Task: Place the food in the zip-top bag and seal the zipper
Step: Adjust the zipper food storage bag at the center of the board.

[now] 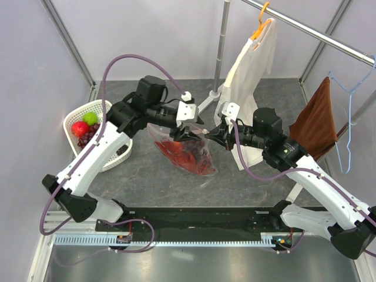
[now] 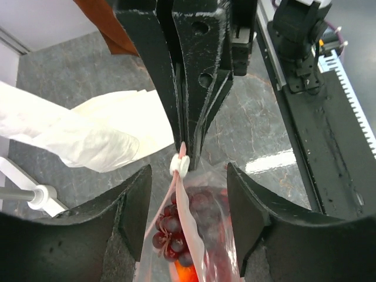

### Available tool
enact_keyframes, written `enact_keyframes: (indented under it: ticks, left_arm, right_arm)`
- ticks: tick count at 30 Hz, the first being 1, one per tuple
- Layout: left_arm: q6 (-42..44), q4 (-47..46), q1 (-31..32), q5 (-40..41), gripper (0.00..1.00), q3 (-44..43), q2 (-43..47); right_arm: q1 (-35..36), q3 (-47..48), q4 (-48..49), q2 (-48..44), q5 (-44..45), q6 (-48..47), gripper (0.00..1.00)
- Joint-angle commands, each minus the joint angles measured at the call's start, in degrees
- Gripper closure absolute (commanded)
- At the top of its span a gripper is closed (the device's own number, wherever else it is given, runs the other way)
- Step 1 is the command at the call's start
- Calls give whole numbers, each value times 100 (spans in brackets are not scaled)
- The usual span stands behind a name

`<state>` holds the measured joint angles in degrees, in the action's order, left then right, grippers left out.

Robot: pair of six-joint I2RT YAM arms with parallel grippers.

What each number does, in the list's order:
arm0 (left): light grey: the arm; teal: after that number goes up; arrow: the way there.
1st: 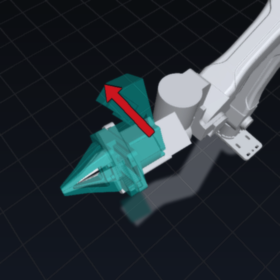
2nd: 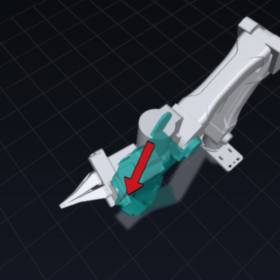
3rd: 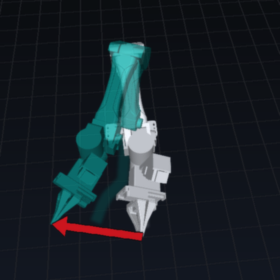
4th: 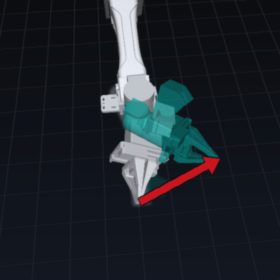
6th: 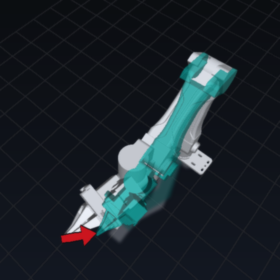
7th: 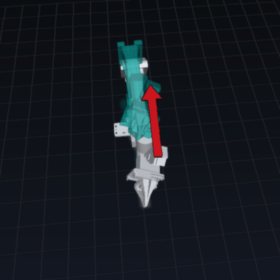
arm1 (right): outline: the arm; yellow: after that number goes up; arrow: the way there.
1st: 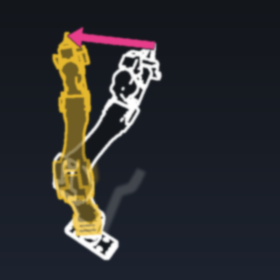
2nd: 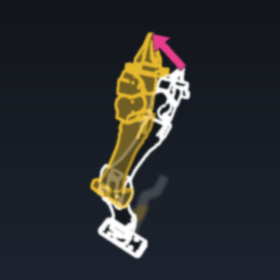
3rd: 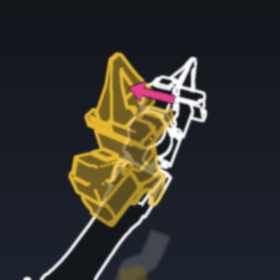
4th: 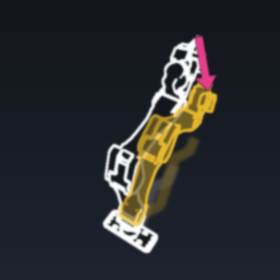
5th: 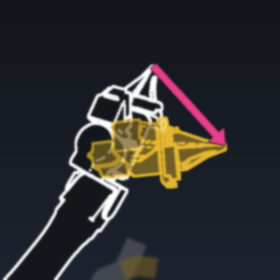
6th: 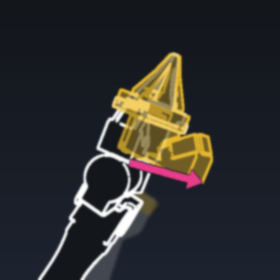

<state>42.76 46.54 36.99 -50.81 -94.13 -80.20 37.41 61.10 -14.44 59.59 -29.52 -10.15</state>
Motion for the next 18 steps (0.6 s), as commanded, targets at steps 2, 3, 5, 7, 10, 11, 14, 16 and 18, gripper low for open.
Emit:
enact_keyframes:
  ticks: [2, 3, 5, 7, 10, 11, 14, 16, 18]
  left_arm:
    - [320, -84, 185, 273, 42, -369, -188]
    - [329, -84, 203, 282, 43, -361, -206]
    - [329, -93, 229, 352, 48, -361, -232]
    - [329, -93, 238, 448, 51, -326, -276]
    - [268, -93, 247, 519, 54, -334, -364]
    - [268, -93, 247, 519, 56, -334, -373]
    - [303, -93, 256, 519, 57, -299, -408]
    - [285, -102, 256, 458, 56, -308, -426]
    - [259, -119, 264, 396, 60, -334, -443]
  right_arm:
    - [56, 69, 160, -132, 86, -145, 100]
    - [56, 69, 152, -132, 104, -136, 100]
    - [74, 86, 178, -150, 104, -119, 100]
    - [82, 95, 195, -141, 95, -101, 100]
    - [109, 121, 196, -132, 130, -75, 100]
    - [126, 121, 204, -132, 130, -66, 100]
    - [135, 139, 213, -141, 139, -57, 100]
    - [135, 139, 213, -132, 131, -48, 100]
    - [153, 139, 213, -123, 148, -31, 100]
